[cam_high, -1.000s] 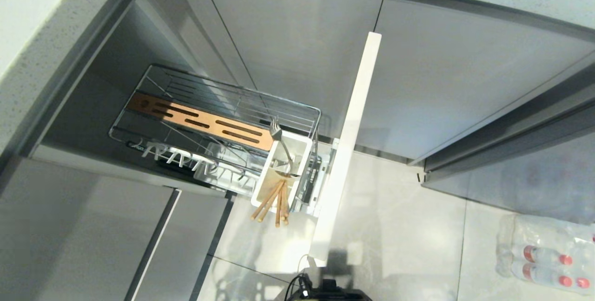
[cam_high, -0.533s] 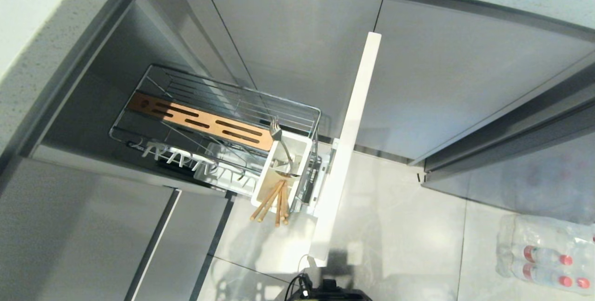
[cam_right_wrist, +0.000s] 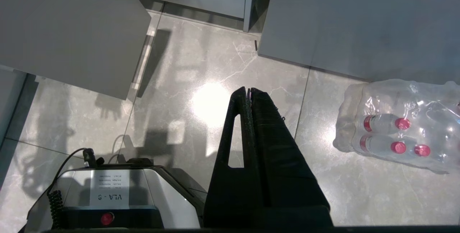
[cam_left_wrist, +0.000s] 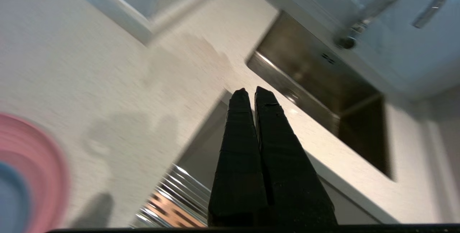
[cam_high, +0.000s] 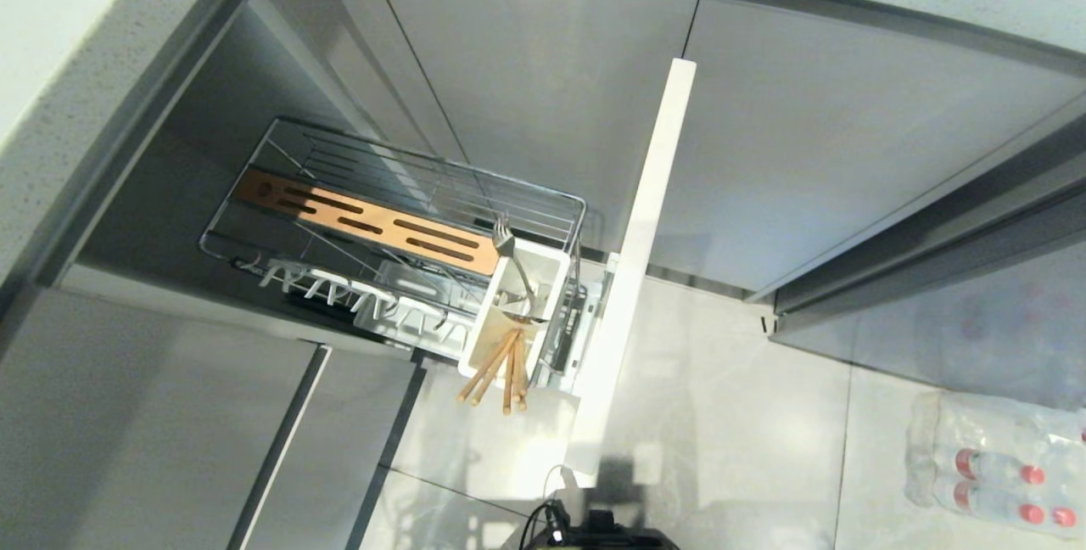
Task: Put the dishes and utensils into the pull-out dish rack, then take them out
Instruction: Take the fork out of the cupboard
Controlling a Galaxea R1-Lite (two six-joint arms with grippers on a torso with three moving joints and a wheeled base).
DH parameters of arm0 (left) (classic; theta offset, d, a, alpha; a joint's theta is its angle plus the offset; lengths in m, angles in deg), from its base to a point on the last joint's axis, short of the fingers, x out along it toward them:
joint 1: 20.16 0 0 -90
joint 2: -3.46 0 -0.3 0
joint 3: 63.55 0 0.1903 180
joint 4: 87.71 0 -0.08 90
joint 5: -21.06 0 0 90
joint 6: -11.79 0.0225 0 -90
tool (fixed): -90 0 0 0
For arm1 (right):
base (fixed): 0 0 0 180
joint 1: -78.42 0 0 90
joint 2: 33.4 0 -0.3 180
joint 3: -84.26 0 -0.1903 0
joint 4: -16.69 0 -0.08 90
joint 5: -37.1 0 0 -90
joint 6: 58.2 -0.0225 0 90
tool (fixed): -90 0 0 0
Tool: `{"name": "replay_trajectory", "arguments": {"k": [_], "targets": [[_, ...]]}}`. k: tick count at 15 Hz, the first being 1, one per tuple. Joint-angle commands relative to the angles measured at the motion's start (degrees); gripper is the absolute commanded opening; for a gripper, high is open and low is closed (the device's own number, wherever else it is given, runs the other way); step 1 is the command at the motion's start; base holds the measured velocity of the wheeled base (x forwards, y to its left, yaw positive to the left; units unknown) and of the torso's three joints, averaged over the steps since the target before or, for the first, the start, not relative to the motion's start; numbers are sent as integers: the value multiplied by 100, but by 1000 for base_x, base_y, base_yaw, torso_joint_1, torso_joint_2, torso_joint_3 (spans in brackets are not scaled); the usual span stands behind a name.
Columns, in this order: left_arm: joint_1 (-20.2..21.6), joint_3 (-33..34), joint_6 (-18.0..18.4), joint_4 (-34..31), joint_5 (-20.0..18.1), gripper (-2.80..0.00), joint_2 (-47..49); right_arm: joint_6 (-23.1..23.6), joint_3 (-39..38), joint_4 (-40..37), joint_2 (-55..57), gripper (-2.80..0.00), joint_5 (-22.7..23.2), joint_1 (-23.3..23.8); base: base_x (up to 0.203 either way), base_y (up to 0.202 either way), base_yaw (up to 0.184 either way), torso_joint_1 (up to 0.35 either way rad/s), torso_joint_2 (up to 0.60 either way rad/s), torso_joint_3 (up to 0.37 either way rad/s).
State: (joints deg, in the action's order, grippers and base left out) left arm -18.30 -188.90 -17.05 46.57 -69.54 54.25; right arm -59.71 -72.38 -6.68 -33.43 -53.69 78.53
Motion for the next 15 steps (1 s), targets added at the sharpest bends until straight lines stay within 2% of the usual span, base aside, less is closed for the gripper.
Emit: {"name": "replay_trajectory", "arguments": {"k": [1,3,4,7,11,12,13,15], "targets": [[-488,129,-273,-14,-29,-280,160,1,0,0,2,-280,0,-2,0,0,0,0,0,0],[-943,441,-565,25,-75,-280,300,1,0,0,2,-280,0,-2,0,0,0,0,0,0],[-1172,481,-629,46,-230,-280,378,1,0,0,2,-280,0,-2,0,0,0,0,0,0],[-1270,800,-623,46,-1196,-280,720,1,0,0,2,-280,0,-2,0,0,0,0,0,0],[-1336,1287,-268,31,-2633,-280,834,-1,0,0,2,-280,0,7,0,0,0,0,0,0],[-1333,1377,-196,19,-3116,-280,831,1,0,0,2,-280,0,-2,0,0,0,0,0,0],[-1330,1495,-5,-33,-3689,-280,837,-1,0,0,2,-280,0,0,0,0,0,0,0,0],[-1322,1593,653,-164,-4252,-280,1102,1,0,0,2,-280,0,4,0,0,0,0,0,0]]}}
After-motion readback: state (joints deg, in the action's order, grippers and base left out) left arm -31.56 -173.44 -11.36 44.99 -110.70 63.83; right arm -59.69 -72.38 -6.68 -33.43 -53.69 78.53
